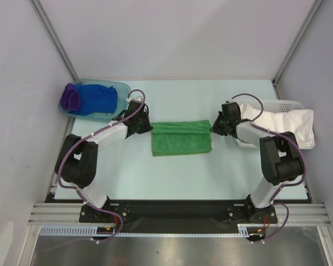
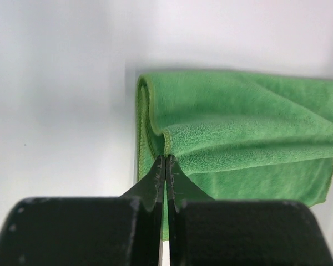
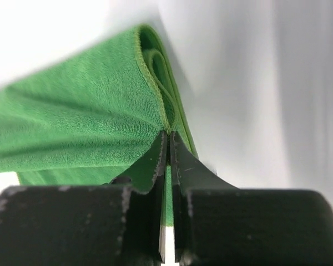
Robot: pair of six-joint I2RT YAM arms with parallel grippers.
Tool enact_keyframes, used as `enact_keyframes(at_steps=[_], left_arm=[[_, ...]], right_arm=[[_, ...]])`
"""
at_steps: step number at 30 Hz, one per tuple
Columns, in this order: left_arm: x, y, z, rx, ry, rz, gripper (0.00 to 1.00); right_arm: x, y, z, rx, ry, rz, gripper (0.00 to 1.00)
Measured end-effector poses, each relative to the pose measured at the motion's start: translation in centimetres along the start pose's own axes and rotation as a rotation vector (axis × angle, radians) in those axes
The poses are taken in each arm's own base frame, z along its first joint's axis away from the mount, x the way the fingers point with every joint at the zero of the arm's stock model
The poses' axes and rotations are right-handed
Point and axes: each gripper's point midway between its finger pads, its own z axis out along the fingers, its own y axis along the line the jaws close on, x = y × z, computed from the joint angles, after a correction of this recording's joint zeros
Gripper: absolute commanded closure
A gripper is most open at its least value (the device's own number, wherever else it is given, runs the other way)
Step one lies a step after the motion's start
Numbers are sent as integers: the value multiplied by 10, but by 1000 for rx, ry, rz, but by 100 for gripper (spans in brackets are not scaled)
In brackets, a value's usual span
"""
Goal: Fold and stack the towels
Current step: Fold the towel
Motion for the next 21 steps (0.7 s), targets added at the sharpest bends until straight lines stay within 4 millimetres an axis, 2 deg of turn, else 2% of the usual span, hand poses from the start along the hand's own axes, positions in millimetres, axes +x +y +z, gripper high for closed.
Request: enact_keyframes(at_steps=[5, 11, 15, 21], left_arm=[[-17, -8, -4, 23, -25, -2, 100], [-5, -4, -10, 30, 0, 0, 100], [10, 1, -19, 48, 26, -1, 100], [24, 5, -30, 72, 43, -2, 100]], right_arm=[[-23, 7, -8, -12, -35, -1, 98], [-29, 13, -23, -31, -46, -21, 98], [-21, 11, -31, -40, -32, -31, 98], [8, 1, -39, -22, 19, -55, 98]])
